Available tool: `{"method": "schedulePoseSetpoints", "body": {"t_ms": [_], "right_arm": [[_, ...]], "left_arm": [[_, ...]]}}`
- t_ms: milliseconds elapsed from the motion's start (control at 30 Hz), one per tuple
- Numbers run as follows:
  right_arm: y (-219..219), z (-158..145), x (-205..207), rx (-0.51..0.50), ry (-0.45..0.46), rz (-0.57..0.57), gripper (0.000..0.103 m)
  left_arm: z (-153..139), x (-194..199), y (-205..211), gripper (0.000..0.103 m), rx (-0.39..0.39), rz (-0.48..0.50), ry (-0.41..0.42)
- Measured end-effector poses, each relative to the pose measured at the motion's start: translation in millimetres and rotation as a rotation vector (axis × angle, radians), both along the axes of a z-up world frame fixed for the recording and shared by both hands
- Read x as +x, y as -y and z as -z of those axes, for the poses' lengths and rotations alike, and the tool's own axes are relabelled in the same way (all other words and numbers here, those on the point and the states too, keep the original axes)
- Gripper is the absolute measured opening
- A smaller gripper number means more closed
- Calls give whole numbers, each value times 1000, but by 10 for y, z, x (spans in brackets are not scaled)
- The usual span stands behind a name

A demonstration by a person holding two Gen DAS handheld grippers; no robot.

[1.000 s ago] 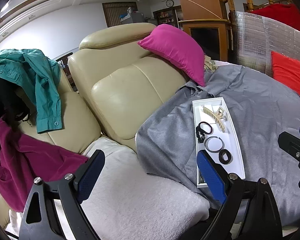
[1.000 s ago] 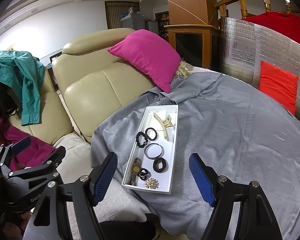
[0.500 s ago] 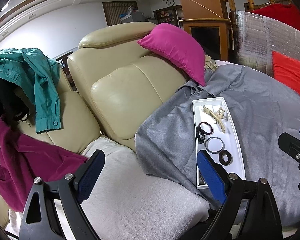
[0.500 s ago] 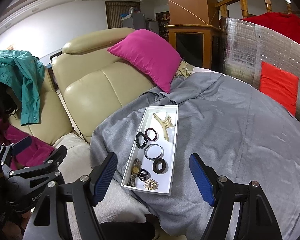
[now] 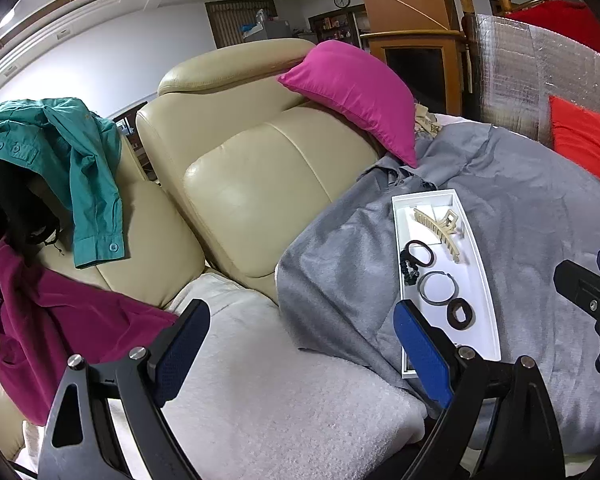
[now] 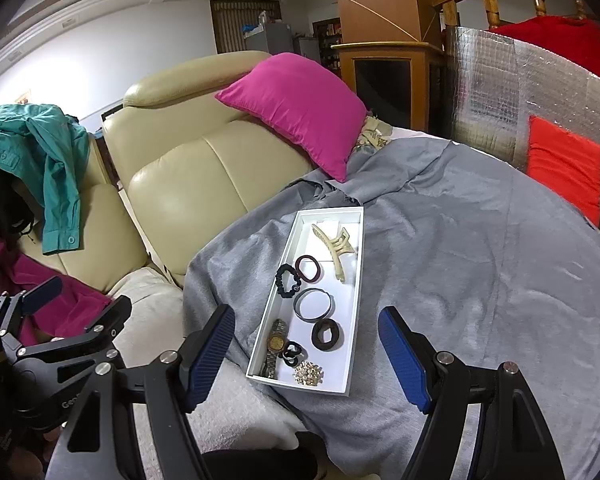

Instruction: Organize jewelry

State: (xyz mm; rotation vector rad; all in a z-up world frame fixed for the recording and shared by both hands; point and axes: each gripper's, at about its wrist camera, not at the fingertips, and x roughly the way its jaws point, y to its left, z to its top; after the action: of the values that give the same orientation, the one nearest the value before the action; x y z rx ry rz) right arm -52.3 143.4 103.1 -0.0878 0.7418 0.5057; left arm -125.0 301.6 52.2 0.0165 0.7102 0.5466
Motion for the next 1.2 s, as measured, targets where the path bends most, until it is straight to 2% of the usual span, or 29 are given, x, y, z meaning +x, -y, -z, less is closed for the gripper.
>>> {"method": "schedulePoseSetpoints", "body": {"t_ms": [1200], "right_arm": [[-150,328,407,15,-63,-24,78]], "left_arm": [[161,315,-77,93,13,-34,-57]]}}
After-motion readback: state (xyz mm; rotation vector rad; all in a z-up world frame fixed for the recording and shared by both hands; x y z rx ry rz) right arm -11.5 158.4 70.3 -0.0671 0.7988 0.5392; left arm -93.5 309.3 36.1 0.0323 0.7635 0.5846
